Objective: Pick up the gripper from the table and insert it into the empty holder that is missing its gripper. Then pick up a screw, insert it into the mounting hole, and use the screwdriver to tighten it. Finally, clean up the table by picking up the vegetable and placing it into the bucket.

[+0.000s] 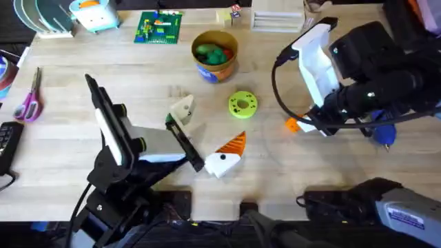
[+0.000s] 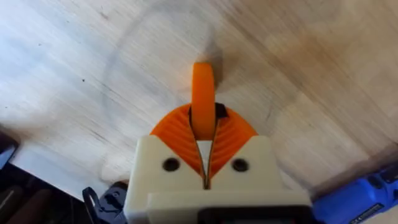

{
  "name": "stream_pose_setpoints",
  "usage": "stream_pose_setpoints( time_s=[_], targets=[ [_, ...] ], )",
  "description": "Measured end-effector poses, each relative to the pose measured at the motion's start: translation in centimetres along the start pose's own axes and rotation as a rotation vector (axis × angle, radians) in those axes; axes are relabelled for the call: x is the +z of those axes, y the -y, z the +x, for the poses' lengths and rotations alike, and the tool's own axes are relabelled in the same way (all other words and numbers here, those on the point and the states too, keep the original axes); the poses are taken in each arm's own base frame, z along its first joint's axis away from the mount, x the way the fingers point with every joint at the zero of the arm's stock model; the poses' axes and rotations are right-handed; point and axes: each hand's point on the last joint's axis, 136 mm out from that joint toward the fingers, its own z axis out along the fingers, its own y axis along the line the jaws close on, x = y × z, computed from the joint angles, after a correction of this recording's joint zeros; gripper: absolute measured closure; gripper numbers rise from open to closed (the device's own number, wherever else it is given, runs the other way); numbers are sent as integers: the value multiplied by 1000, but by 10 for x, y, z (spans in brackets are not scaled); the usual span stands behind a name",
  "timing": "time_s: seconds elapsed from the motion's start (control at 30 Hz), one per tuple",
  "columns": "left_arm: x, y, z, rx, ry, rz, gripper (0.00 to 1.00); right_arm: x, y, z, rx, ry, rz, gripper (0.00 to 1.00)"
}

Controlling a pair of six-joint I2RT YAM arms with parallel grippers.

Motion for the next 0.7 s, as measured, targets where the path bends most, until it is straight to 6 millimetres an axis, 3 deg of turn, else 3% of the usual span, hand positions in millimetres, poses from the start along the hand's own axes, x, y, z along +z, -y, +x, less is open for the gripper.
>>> stream_pose_setpoints(
  time_s=[0.17,0.27,0.4,0.53,0.6,0.7],
  targets=[
    [0,0,0,0,0,0,8,-4,-1,1,0,-10,-4,988],
    [0,0,0,0,0,0,8,-22,-1,-3,3,8,2,989],
    [0,0,0,0,0,0,8,-74,2,-38,28,239,47,989],
    [0,0,0,0,0,0,8,-116,-10,-70,63,547,1,990],
    [0,0,0,0,0,0,8,-124,-19,-84,96,680,-72,990],
    [0,0,0,0,0,0,8,-114,-33,-102,206,782,-244,991]
  ],
)
